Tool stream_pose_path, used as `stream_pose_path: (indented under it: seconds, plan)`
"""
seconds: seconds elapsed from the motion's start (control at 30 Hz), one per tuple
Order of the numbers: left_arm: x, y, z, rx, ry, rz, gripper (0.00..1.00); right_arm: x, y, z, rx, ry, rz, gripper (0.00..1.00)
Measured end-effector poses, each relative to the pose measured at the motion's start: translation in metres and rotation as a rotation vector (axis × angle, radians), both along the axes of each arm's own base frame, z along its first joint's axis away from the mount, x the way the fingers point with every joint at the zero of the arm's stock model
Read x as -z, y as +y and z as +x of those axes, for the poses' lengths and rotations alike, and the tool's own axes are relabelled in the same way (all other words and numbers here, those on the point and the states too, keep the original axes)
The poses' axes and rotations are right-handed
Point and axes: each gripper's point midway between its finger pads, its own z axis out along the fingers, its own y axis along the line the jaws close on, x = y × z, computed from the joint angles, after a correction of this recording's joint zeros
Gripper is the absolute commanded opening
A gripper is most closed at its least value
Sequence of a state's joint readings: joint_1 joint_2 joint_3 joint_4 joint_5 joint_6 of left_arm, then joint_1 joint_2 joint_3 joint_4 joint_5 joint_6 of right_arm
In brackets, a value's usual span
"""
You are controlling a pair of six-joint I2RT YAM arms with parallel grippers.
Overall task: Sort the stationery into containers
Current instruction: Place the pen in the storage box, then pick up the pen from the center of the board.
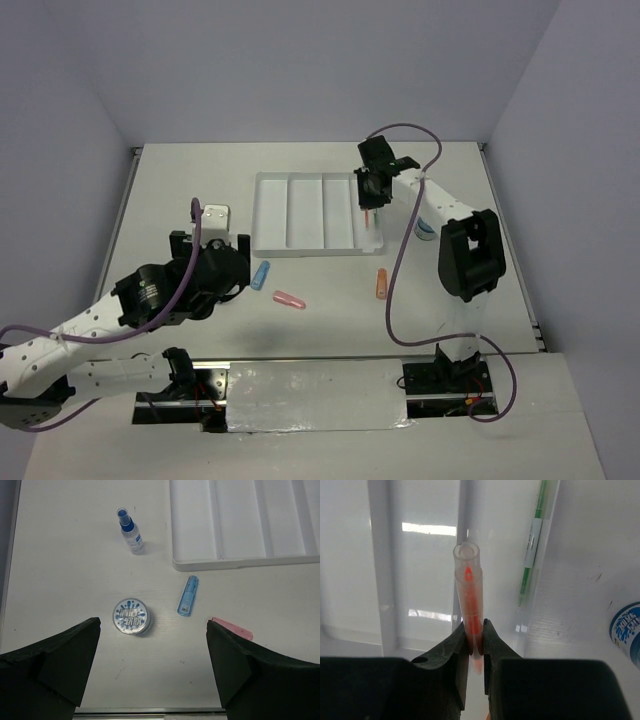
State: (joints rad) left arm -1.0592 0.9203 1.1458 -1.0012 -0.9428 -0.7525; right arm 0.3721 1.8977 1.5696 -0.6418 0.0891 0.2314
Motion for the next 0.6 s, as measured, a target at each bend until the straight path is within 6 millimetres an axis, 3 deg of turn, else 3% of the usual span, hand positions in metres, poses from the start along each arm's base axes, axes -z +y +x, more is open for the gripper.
stream_pose_path:
  seconds: [0.23,0.4,0.47,0.57,0.6]
  plan:
    - [0.013,0.02,-0.007,-0.002,0.013,0.001,0.99,0.017,-0.007,0.022,0.031,0.04,-0.016,0.16]
    - [0.027,0.032,-0.01,-0.019,0.03,0.002,0.99,0.023,-0.013,0.026,0.053,0.056,-0.014,0.4]
    - [0.027,0.033,-0.008,-0.034,0.03,-0.01,0.99,0.024,-0.014,0.025,0.057,0.062,-0.011,0.55]
    - [0.03,0.038,-0.003,-0.063,0.035,-0.015,0.99,0.024,-0.013,0.025,0.053,0.066,-0.001,0.59]
    - [0.031,0.04,-0.001,-0.075,0.041,-0.012,0.99,0.024,-0.013,0.024,0.053,0.067,0.0,0.66]
